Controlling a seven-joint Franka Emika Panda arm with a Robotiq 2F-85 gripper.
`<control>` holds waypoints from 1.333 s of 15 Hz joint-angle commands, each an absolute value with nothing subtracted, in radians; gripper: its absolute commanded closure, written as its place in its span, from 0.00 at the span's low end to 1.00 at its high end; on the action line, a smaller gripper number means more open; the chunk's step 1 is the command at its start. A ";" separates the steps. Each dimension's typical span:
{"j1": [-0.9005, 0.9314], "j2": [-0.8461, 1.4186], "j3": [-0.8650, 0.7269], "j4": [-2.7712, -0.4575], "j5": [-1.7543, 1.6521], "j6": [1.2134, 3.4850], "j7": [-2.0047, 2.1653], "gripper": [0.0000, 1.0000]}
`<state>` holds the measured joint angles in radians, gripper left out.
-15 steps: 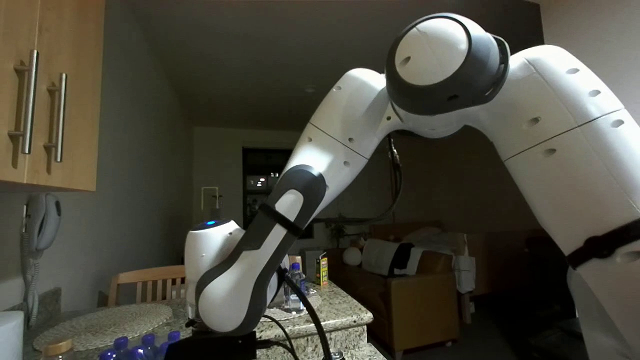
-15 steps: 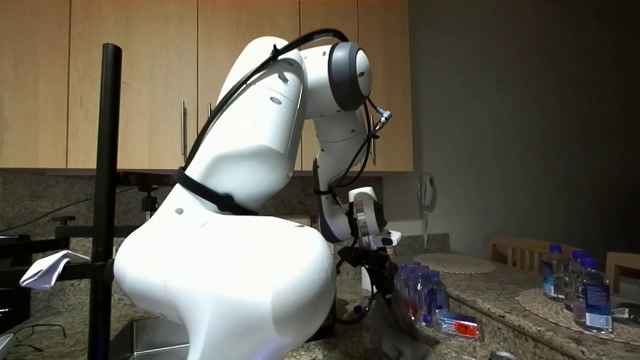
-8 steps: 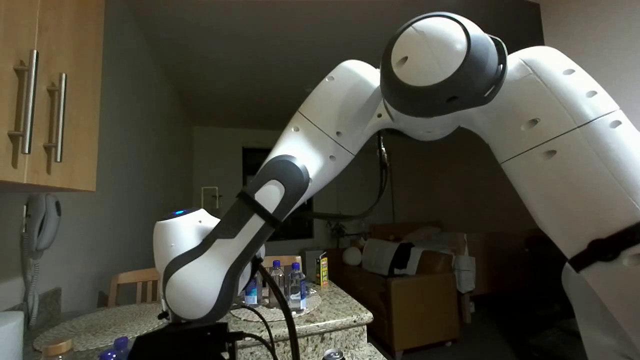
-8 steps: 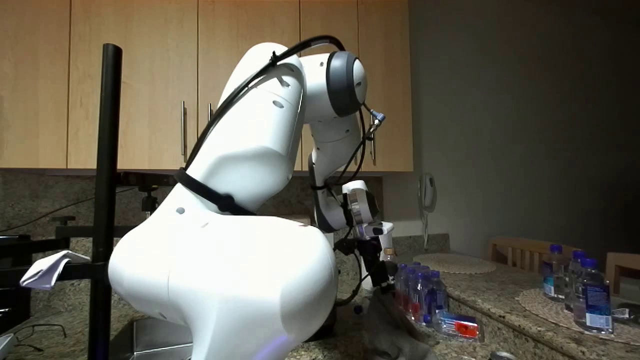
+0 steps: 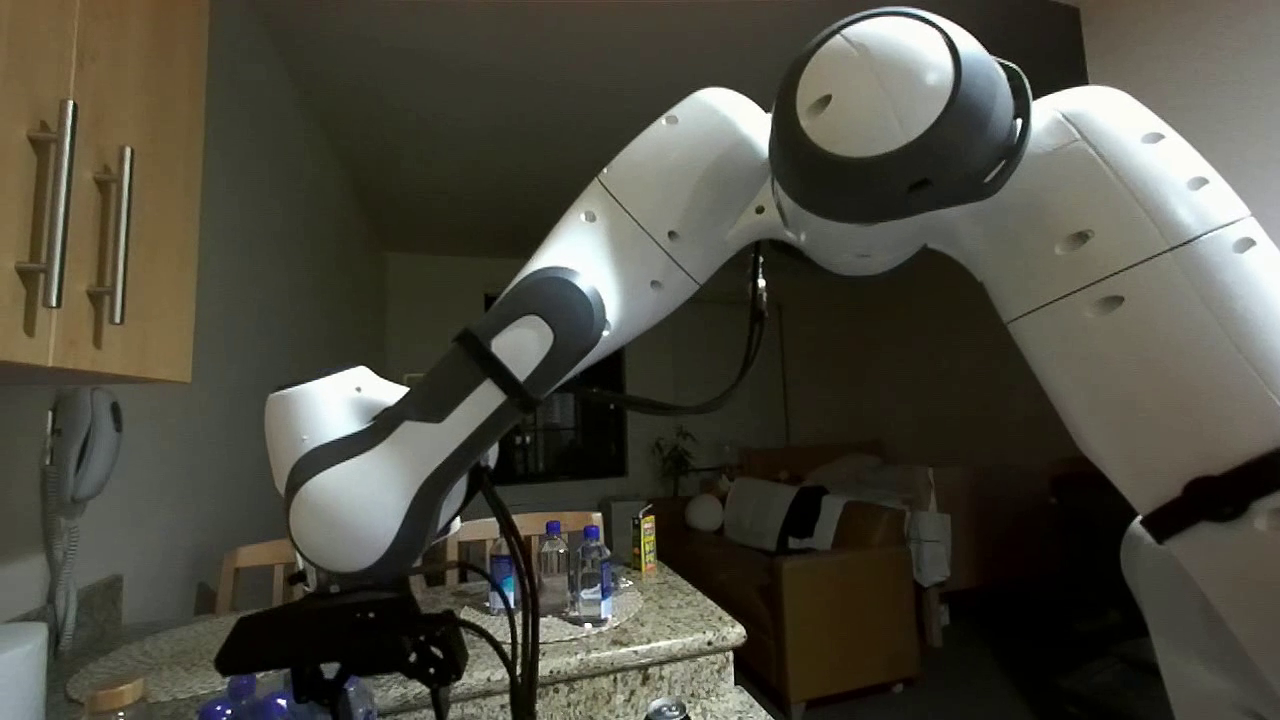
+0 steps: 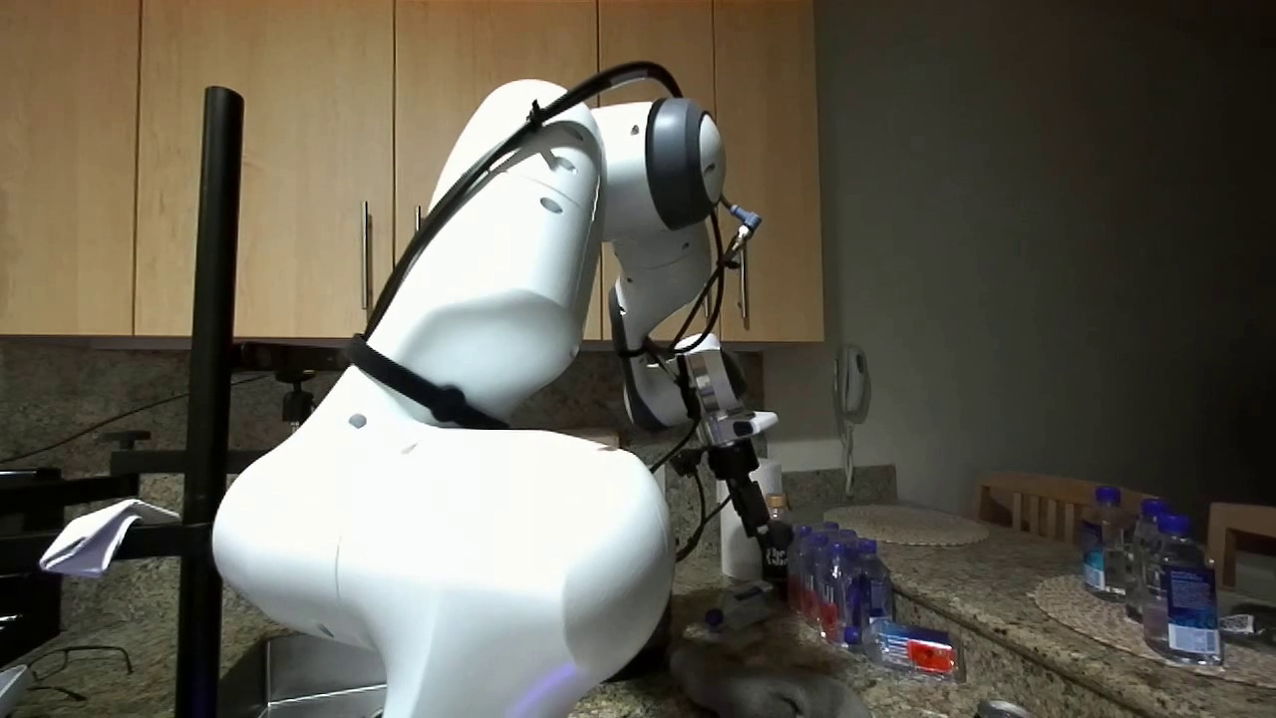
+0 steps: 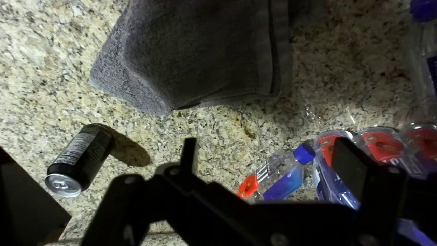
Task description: Move the towel to the left
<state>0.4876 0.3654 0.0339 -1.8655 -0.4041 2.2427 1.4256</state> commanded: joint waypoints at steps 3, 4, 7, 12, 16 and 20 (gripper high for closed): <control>0.447 0.305 0.093 -1.851 -0.360 2.011 1.417 0.00; 0.437 0.293 0.099 -1.857 -0.353 1.983 1.416 0.00; 0.407 0.259 0.114 -1.883 -0.331 1.928 1.405 0.00; 0.331 0.172 0.157 -1.976 -0.180 1.934 1.225 0.00; 0.302 0.074 0.177 -2.088 -0.121 1.958 1.032 0.00; 0.280 -0.007 0.180 -2.171 -0.108 2.045 0.904 0.00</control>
<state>0.3176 0.0874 0.1650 -2.0697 -0.1541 1.9566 1.0172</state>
